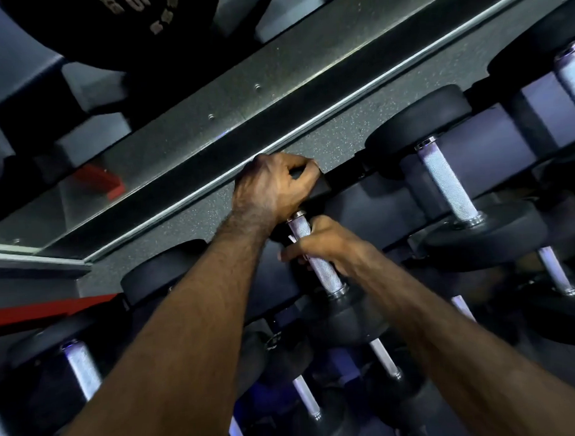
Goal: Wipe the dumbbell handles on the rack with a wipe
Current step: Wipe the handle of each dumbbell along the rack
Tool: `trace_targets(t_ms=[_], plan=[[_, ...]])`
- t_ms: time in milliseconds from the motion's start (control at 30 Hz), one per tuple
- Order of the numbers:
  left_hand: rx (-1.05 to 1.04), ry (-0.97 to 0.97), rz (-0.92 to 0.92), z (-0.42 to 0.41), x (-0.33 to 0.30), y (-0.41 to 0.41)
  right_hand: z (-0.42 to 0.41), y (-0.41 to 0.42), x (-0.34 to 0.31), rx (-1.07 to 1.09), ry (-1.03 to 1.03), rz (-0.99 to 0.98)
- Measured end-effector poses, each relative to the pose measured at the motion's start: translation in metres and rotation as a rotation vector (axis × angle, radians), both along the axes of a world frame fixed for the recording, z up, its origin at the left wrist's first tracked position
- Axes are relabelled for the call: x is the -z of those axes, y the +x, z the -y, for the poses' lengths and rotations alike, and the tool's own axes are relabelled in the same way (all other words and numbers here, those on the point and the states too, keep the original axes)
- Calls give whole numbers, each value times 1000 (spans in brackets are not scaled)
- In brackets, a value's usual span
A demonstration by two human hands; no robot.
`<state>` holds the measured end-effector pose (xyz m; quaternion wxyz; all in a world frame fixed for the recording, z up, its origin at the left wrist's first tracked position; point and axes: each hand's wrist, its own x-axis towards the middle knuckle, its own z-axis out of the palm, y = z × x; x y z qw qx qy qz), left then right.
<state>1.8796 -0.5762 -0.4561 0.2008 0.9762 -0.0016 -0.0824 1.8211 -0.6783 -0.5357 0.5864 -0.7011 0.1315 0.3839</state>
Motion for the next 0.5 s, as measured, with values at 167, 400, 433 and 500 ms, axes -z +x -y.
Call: trace_targets(t_ms=[167, 400, 433, 500], plan=[[3, -4, 6, -1, 0, -1, 13, -26, 5, -26, -217, 75], [-13, -8, 24, -1, 0, -1, 1, -1, -5, 52, -180, 93], [-11, -10, 27, -1, -1, 0, 6, -7, -5, 10, -175, 81], [-5, -3, 28, -1, -2, 0, 14, -24, -4, -52, -115, 30]])
